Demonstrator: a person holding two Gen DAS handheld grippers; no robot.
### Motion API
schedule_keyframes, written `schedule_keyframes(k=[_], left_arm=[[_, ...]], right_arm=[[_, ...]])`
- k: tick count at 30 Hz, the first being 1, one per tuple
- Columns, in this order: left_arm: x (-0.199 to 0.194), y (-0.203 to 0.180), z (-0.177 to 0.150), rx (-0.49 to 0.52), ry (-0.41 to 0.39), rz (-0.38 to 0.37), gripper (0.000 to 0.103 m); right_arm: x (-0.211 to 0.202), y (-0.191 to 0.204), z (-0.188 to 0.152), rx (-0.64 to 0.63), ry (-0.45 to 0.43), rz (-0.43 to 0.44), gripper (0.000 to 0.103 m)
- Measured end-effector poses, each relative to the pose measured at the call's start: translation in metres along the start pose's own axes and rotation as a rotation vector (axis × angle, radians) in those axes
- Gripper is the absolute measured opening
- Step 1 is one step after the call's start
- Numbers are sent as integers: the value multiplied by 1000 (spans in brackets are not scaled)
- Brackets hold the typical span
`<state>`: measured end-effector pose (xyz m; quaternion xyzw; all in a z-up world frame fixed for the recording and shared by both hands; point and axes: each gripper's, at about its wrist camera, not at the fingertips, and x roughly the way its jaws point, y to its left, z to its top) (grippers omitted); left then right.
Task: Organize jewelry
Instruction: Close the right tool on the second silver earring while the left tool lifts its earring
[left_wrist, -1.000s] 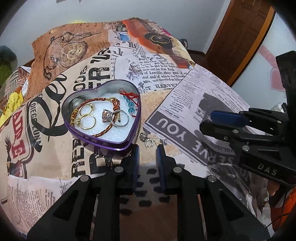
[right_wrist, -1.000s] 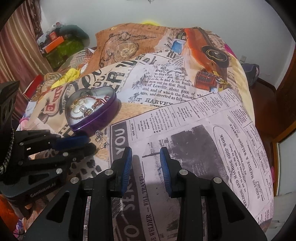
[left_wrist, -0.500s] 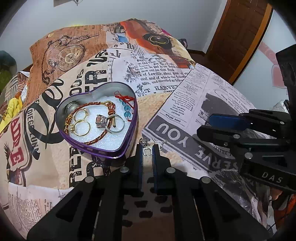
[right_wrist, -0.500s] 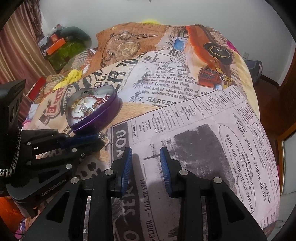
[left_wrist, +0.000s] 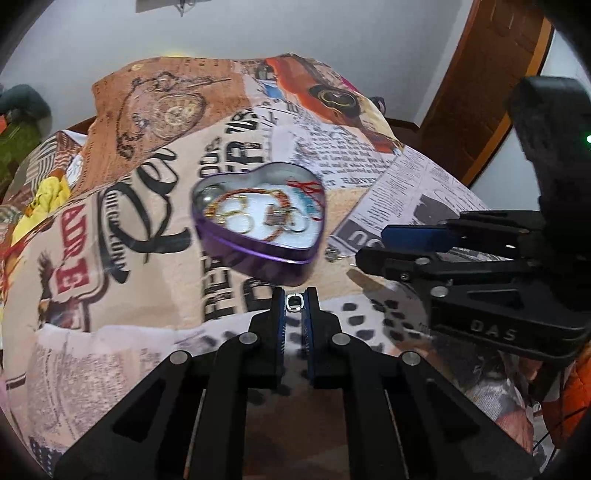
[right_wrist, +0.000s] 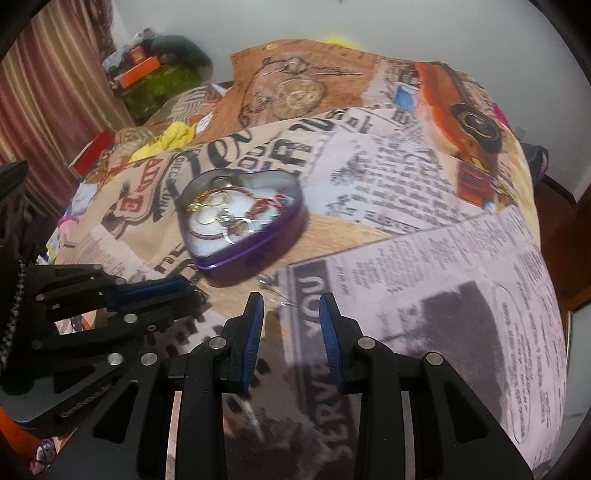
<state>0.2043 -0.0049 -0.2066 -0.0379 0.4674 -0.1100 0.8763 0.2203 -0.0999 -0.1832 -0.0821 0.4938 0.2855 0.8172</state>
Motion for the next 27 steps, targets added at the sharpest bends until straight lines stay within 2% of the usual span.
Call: schedule_keyframes(k=[11,12,13,14,21,27], left_arm=[[-3,18,-2,-39,-21,-22,8],[-3,19,-2,-41,-21,-22,8],[-3,20,-2,-42,-21,-23,8],[-4,20,-2,-42,-22,-21,8],[-16,18,1,-41,-48,-3,8],[-38,12,10,-25,-100,12,8]], right_arm=[[25,18,10,-86,42,-20,28],[24,19,9,-94,39,-27,26],[24,20,9,-98,37,-29,15],[24,21,8,-102,42,-32,9],[10,23,9,-91,12,-58,9],[-18,23,18,-56,-61,-65,9]])
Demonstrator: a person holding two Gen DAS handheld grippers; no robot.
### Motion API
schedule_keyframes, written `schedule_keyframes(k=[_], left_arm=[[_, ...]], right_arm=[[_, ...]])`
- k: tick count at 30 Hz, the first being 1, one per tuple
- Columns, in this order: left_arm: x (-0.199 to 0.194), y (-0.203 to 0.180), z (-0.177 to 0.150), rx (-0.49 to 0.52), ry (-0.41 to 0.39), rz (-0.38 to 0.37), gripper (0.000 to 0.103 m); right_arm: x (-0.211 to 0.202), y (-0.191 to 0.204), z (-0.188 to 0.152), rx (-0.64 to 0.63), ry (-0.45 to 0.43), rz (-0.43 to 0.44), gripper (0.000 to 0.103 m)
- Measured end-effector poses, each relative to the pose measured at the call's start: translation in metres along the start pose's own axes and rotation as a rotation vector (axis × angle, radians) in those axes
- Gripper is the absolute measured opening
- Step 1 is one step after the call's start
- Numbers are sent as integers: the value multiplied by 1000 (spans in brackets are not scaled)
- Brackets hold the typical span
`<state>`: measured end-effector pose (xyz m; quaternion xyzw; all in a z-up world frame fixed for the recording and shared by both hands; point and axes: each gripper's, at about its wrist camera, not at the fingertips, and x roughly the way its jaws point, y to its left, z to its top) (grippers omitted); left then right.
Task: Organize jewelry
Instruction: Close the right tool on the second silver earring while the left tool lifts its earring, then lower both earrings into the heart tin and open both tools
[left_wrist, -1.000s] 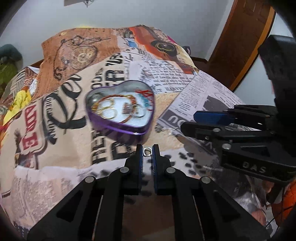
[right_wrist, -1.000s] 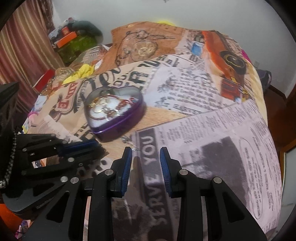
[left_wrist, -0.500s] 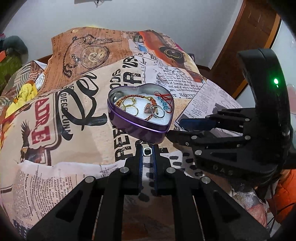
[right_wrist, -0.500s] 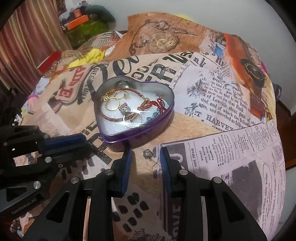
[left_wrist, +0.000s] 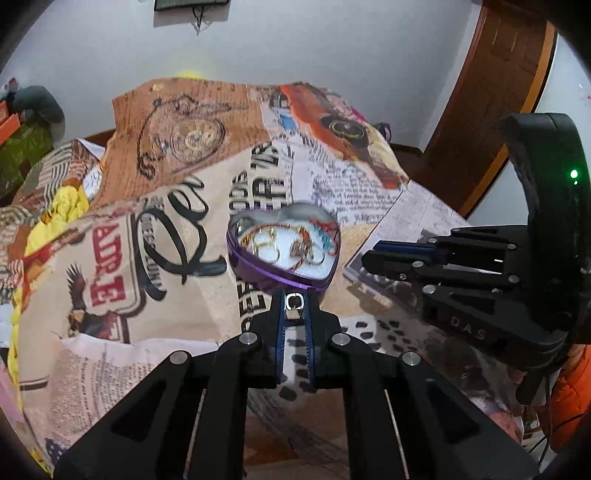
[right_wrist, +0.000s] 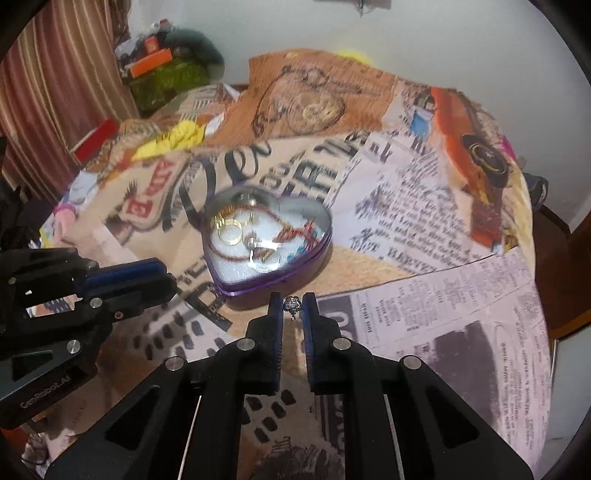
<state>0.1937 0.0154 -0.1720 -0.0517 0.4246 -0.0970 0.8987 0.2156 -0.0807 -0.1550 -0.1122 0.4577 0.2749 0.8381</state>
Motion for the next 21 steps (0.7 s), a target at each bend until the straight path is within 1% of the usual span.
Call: schedule_keyframes(k=[12,17,21], left_arm=[[-35,-7,21,27,-100,12,8],[-42,-5,29,33,-132,14,8],[-43,-2,35,30,-148,17,8]], right_arm=[[-57,4,27,37,-170,-7,9],[-69,9,36,41,-220,-2,9],[-71,11,42,42,-241,4,9]])
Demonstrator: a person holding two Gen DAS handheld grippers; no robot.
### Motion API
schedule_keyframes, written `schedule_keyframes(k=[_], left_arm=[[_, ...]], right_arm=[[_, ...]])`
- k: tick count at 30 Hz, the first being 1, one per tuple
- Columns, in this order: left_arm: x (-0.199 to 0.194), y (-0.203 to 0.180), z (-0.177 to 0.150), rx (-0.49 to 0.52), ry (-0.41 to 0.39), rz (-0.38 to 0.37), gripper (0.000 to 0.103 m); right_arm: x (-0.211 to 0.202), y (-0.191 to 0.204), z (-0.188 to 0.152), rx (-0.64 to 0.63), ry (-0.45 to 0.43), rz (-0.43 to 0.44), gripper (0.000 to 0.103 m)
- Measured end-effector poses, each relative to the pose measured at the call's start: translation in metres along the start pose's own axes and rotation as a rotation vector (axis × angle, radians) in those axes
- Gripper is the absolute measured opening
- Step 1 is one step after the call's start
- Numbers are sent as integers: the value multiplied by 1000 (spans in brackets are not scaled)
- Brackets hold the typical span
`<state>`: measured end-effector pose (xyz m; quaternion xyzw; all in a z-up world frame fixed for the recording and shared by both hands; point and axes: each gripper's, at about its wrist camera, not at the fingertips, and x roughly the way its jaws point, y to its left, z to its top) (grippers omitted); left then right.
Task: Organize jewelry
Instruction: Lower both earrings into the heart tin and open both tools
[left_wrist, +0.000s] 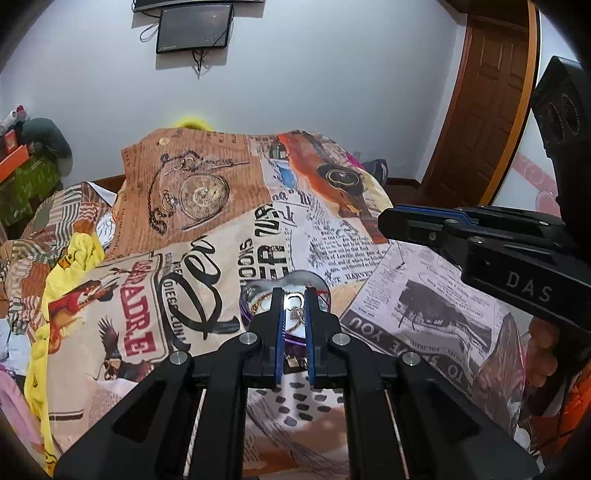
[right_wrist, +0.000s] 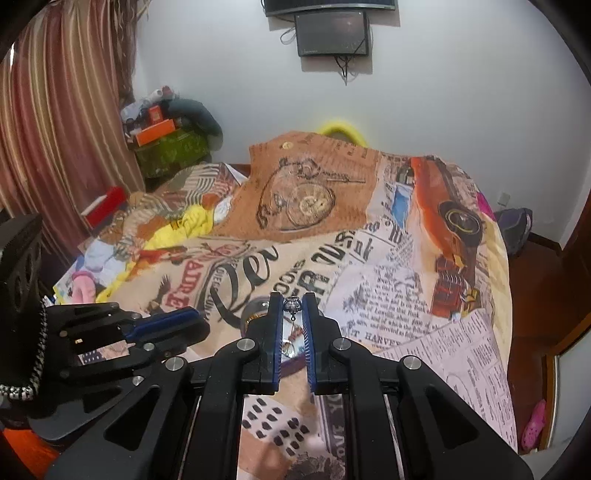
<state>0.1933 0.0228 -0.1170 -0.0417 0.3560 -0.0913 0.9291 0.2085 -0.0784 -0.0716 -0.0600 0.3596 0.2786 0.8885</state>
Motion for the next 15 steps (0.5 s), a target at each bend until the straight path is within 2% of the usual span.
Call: schedule_keyframes(k=[7,15], left_arm=[[9,11,7,-13,-6,9,8],[40,26,5,-49,45,-1,8]], right_arm=[[14,1,3,7,9,12,9],[47,-4,0,32,74,28,9]])
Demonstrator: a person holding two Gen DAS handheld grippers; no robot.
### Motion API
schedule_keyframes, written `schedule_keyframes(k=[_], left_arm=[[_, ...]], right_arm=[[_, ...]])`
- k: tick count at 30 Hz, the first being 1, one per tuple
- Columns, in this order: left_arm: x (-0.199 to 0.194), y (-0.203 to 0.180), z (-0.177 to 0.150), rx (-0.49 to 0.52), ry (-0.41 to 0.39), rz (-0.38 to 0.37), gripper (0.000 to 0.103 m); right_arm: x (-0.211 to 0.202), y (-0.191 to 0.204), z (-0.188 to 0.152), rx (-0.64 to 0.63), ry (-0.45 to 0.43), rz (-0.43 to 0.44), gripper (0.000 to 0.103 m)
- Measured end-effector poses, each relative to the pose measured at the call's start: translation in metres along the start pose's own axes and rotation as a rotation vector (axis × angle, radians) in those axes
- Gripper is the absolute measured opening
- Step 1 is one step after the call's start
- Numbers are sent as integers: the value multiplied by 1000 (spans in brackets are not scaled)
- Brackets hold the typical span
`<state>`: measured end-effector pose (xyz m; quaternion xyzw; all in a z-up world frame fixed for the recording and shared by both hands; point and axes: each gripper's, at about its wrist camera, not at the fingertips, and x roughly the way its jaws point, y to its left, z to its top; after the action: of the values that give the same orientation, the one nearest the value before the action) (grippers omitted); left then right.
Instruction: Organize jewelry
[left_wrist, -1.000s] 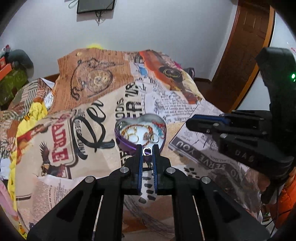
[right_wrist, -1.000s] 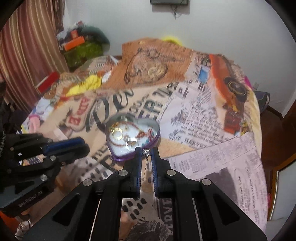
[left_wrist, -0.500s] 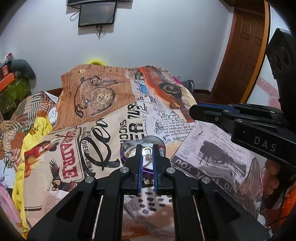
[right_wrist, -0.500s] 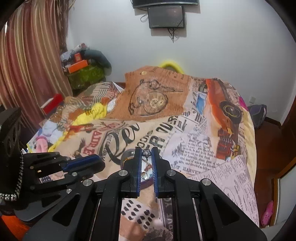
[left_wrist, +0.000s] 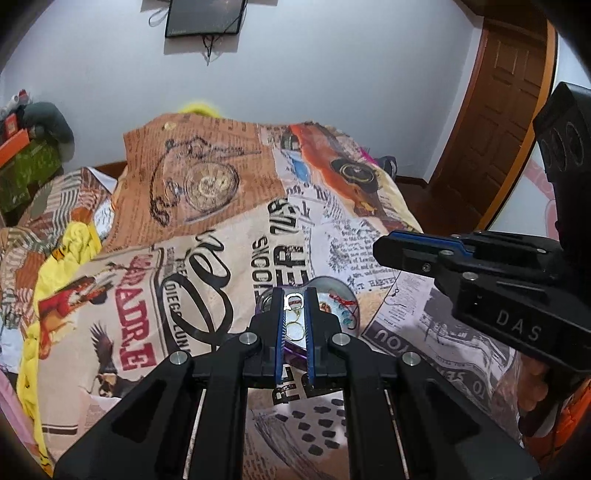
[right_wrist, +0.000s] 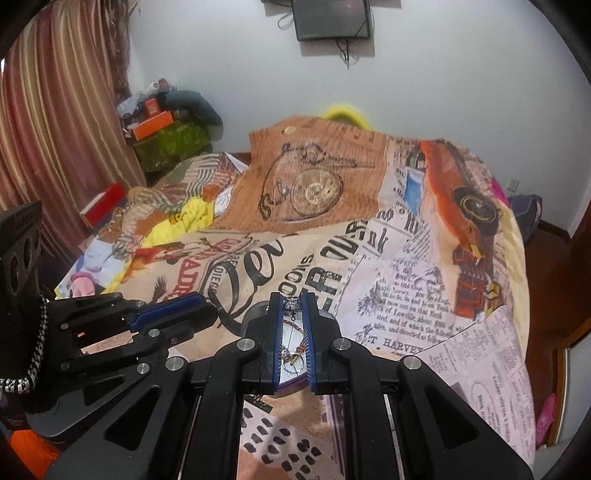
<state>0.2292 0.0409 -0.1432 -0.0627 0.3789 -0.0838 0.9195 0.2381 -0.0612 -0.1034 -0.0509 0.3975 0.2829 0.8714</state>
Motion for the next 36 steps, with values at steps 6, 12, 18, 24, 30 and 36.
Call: schedule_keyframes(k=[6,12,18,24,30,36], left_arm=[[25,5,-7,-20,57,-24,8],[43,3,-11,-8,93,-35,8],[53,1,-14,-1,119,-51,8],[56,0,-16,1,128,-46,8],[50,5,-16,-26,125,-24,8],[37,8,-11,-36,108,-3,8]], right_arm=[[23,-5,-3,17,53,13,9],[42,-9,-9,31,100,24,9],[54,-12,-14,34,132,26,9],[59,-14,-16,40,146,35,9],[56,-13,-17,35,151,39,9],[46,-10,-15,35,121,24,33]])
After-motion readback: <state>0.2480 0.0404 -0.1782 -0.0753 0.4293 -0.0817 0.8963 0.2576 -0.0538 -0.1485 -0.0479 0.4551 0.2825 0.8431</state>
